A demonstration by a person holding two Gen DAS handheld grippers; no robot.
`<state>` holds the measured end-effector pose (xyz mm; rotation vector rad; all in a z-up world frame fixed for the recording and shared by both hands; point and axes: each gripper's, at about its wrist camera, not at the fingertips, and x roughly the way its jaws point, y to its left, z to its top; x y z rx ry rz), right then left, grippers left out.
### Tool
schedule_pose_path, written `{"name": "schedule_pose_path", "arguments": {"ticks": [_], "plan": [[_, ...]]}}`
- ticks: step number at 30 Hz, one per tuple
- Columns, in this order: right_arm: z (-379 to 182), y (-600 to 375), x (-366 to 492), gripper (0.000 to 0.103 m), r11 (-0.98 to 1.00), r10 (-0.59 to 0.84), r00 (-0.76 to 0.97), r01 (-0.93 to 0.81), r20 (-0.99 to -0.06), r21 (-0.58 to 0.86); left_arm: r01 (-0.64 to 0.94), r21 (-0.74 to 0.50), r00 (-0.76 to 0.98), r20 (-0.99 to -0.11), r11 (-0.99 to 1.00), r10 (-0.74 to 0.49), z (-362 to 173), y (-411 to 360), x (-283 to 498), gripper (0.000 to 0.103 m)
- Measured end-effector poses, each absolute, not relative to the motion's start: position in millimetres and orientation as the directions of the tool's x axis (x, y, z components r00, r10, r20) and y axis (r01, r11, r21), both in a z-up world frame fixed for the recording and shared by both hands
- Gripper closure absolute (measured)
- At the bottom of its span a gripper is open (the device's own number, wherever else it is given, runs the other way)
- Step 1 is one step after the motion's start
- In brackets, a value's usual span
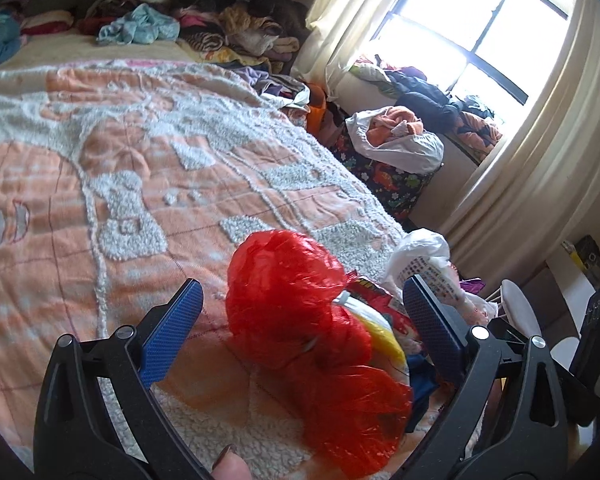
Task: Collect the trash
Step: 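Grasp the red plastic bag with left tool while right tool grasps the white printed bag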
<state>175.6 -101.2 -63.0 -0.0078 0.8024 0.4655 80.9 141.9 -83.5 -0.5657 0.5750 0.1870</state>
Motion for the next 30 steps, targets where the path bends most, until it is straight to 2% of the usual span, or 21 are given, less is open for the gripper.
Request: {"name": "schedule_pose_path", "arguments": {"ticks": [6, 8, 9, 10, 15, 19, 24, 28, 30], "plan": [[-72.9, -95.7, 185.9, 0.007, 0.898, 0.390, 0.585, -0.414, -0.711, 0.152, -0.315, -0.489, 0.821, -0.571, 0.814, -0.025, -94.1, 143.7, 82.1, 0.011], [-74.8, -96.5, 185.4, 0.016, 0.892, 0.405, 0.585, -0.420, -0.703, 0.165, -0.311, -0.496, 0.819, -0.573, 0.811, -0.036, -96.1, 142.5, 82.6, 0.011], [-75.9, -95.8, 185.4, 0.029, 0.887, 0.414, 0.578, -0.428, -0.703, 0.171, -0.309, -0.499, 0.818, -0.573, 0.810, -0.040, -97.0, 142.3, 82.6, 0.011], [-76.5, -95.3, 184.9, 0.034, 0.883, 0.421, 0.573, -0.436, -0.703, 0.174, -0.310, -0.501, 0.816, -0.576, 0.808, -0.044, -98.2, 141.7, 83.1, 0.011], [-73.4, -93.9, 175.6, 0.041, 0.864, 0.455, 0.577, -0.469, -0.678, 0.182, -0.309, -0.516, 0.810, -0.583, 0.799, -0.063, -101.7, 141.3, 83.7, 0.011], [-67.2, -95.7, 164.8, 0.043, 0.859, 0.472, 0.593, -0.476, -0.652, 0.189, -0.308, -0.519, 0.805, -0.589, 0.797, -0.073, -102.8, 139.0, 84.2, 0.011], [-58.2, -100.7, 150.3, 0.043, 0.852, 0.491, 0.603, -0.481, -0.629, 0.205, -0.304, -0.522, 0.797, -0.597, 0.797, -0.087, -103.3, 136.6, 85.9, 0.025], [-53.1, -108.4, 139.6, 0.043, 0.853, 0.500, 0.608, -0.470, -0.617, 0.228, -0.307, -0.511, 0.788, -0.609, 0.803, -0.086, -103.9, 131.5, 85.1, 0.042], [-50.9, -111.6, 134.3, 0.043, 0.853, 0.501, 0.613, -0.467, -0.611, 0.231, -0.304, -0.509, 0.788, -0.610, 0.805, -0.089, -102.3, 129.2, 84.4, 0.045]]}}
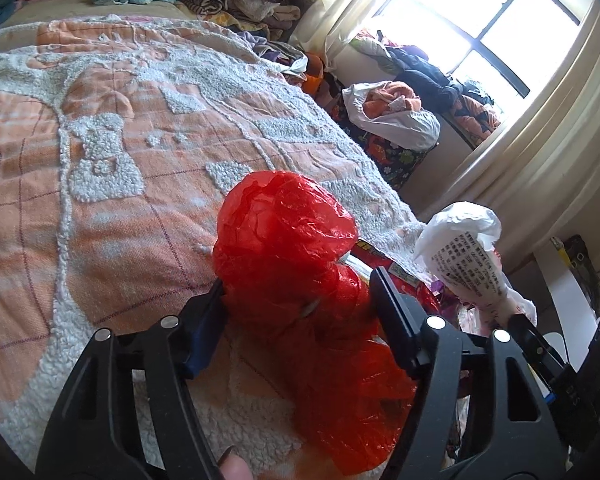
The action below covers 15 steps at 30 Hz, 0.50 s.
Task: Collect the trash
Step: 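Grasp the red plastic bag with left tool while right tool grasps the white printed bag, then lift both held bags and carry them over the yellow-rimmed bin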
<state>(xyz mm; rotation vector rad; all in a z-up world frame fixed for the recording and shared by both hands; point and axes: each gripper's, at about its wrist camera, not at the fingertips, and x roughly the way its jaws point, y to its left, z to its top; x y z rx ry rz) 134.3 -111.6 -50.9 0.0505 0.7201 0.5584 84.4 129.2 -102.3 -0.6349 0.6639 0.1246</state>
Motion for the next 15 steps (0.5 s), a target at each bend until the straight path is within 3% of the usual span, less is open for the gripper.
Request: {"name": "schedule_pose_path", "arguments": {"ticks": [7, 15], "plan": [[-41.5, -120.0, 115.7, 0.044, 0.852, 0.508, 0.623, -0.462, -0.595, 0.244, -0.279, -0.502, 0.804, -0.589, 0.819, -0.086, -89.6, 127.6, 79.1, 0.054], [-37.5, -124.8, 96.0, 0.044, 0.838, 0.530, 0.611, -0.486, -0.589, 0.250, -0.244, -0.496, 0.839, -0.538, 0.833, -0.075, -62.9, 124.7, 72.6, 0.055]]}}
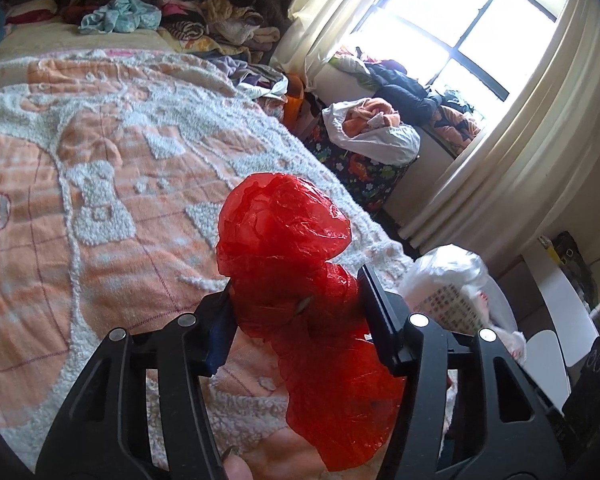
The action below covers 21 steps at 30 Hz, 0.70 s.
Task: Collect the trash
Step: 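Lift both held bags and carry them over the yellow-rimmed bin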
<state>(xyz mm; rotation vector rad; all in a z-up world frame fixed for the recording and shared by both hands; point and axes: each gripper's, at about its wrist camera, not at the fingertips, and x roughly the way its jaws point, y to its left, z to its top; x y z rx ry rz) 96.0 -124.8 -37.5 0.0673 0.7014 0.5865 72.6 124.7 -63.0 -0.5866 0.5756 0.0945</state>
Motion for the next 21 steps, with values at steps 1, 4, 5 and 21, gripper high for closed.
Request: {"name": "schedule_pose_path", "arguments": {"ticks": [1, 4, 5, 21], "plan": [[-38.4, -124.3, 95.2, 0.044, 0.836, 0.531, 0.606, -0.489, -0.593, 0.249, -0.240, -0.494, 0.842, -0.535, 0.835, -0.075, -60.6, 124.0, 73.0, 0.055], [-43.4, -125.2, 92.6, 0.044, 0.834, 0.534, 0.588, -0.485, -0.608, 0.263, -0.231, -0.496, 0.848, -0.525, 0.837, -0.078, -54.6, 121.8, 72.5, 0.055], [-46.1, -126.6, 92.2, 0.044, 0.834, 0.536, 0.580, -0.478, -0.614, 0.276, -0.229, -0.494, 0.849, -0.523, 0.839, -0.077, -53.1, 121.1, 72.2, 0.055], [-69.1, -163.8, 86.0, 0.045, 0.742, 0.670, 0.381, -0.320, -0.637, 0.589, -0.203, -0.480, 0.851, -0.518, 0.854, -0.089, -44.5, 109.5, 68.8, 0.055]]}}
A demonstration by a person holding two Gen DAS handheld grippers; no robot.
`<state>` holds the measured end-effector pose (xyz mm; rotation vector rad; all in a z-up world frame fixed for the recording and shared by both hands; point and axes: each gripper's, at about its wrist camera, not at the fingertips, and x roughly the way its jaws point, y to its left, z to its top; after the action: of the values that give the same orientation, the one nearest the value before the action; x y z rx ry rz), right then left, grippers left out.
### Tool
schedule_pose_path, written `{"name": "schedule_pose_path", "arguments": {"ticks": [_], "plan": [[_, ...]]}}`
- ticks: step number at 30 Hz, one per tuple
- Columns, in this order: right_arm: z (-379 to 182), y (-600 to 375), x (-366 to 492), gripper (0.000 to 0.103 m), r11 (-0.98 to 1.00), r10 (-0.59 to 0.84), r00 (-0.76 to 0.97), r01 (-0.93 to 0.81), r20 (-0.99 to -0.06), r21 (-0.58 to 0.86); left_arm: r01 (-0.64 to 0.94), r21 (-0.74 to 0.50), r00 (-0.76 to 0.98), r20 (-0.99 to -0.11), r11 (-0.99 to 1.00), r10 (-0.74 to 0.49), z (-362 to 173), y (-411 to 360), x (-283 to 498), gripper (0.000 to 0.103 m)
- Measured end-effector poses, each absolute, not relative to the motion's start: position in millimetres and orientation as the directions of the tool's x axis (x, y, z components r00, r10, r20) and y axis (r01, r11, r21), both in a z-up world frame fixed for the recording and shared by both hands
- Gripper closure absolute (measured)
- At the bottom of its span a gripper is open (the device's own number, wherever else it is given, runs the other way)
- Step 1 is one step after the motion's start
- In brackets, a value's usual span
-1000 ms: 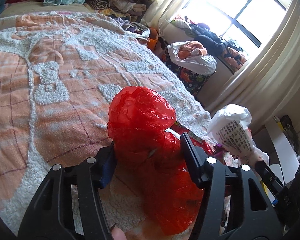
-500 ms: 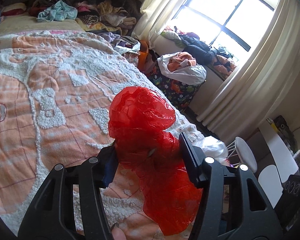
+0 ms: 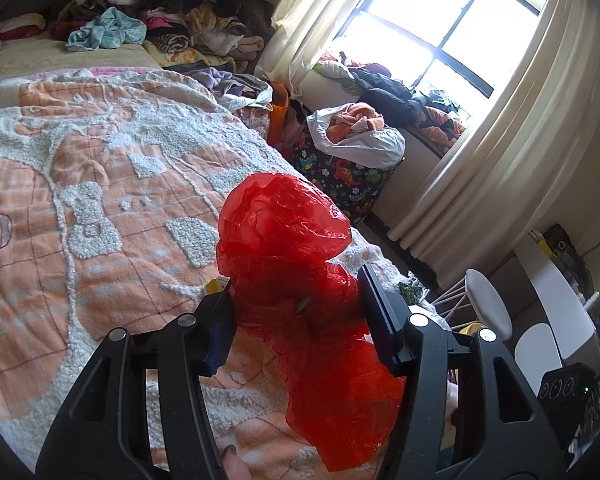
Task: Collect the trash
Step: 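Lift both held bags and carry them over the yellow-rimmed bin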
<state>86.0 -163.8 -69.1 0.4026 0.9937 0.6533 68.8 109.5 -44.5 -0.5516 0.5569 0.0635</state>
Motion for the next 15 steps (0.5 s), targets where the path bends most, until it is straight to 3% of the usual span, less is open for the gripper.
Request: {"name": "schedule_pose_path", "arguments": {"ticks": [11, 15], "plan": [[-77.7, -197.0, 82.6, 0.046, 0.759, 0.646, 0.355, -0.205, -0.676, 0.618, -0.137, -0.462, 0.851, -0.508, 0.876, -0.135, -35.2, 82.9, 72.6, 0.055], [-69.9, -208.4, 76.5, 0.046, 0.737, 0.667, 0.392, -0.227, -0.633, 0.636, -0.106, -0.453, 0.851, -0.501, 0.885, -0.154, -30.1, 71.2, 73.7, 0.055]]}}
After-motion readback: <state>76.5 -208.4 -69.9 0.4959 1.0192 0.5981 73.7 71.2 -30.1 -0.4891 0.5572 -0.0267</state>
